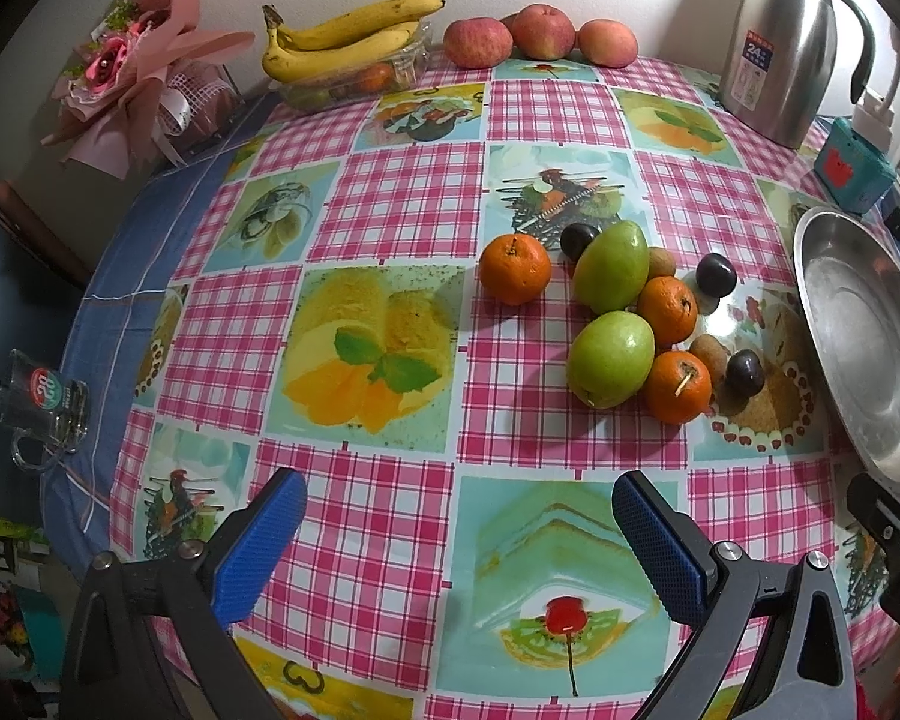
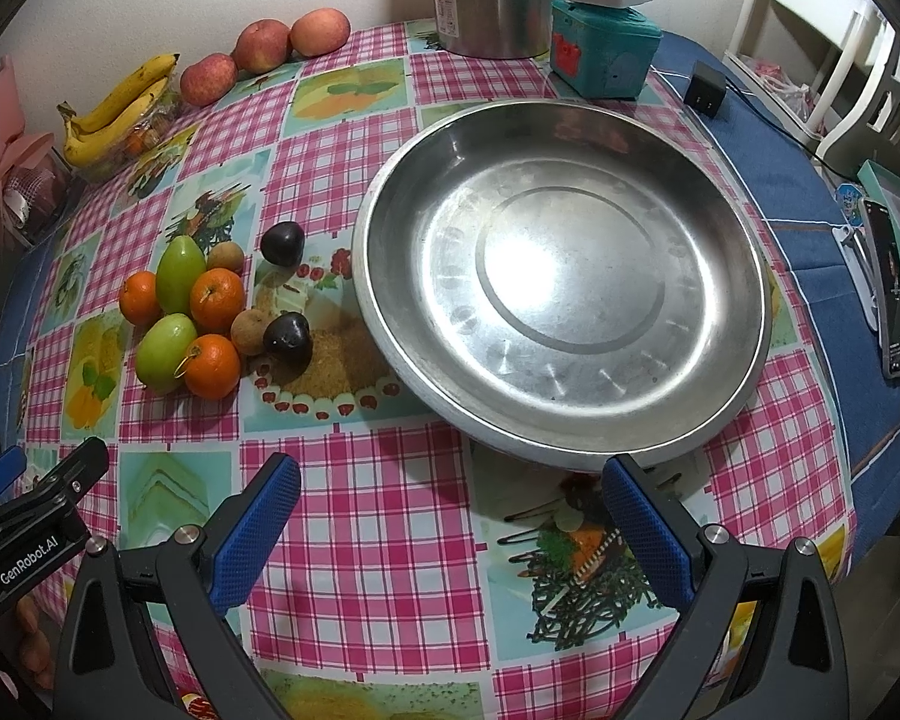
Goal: Organize fruits
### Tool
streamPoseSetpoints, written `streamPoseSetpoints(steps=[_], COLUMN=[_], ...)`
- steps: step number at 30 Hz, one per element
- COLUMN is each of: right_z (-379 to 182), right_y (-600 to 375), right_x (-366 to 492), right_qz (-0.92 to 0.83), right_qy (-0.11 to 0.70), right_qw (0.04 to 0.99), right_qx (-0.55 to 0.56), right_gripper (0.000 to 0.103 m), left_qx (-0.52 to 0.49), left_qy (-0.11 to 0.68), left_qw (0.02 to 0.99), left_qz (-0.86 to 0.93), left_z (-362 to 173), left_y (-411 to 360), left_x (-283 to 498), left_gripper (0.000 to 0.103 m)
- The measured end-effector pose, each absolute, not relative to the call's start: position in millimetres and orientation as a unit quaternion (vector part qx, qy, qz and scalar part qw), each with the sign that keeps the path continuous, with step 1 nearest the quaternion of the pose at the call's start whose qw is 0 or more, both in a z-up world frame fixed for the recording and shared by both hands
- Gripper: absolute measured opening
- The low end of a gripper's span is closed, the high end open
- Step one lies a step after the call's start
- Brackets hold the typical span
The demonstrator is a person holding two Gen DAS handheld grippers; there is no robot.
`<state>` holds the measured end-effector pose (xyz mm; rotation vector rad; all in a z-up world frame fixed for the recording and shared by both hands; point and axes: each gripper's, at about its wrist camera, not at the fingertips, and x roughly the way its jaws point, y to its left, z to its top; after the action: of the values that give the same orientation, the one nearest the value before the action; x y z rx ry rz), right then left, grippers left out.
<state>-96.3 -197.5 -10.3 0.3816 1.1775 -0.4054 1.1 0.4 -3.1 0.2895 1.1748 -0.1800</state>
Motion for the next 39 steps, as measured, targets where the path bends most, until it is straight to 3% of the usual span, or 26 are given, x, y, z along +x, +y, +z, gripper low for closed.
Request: streamPoseSetpoints(steps=[16,39], right_z=[43.5,2.8], right_y=[-200.1,-205.4], right_x=[-64.8,11.0], right_qz=[-0.193,-0.190], right_qy=[0.504,0.556], right_qw=[0.819,0.777], right_qx=[0.196,0.228], right_gripper=[0.100,0.100], left_qx=[0.080,0.014], left_qy=[0.507,0.536], left_qw=[0.853,0.841], left_qz=[-0.089,-0.075], left_z=[55.8,21.2], left_y=[-11.7,-18.3], left_x=[45.0,102.6], left_gripper=[0.103,0.103])
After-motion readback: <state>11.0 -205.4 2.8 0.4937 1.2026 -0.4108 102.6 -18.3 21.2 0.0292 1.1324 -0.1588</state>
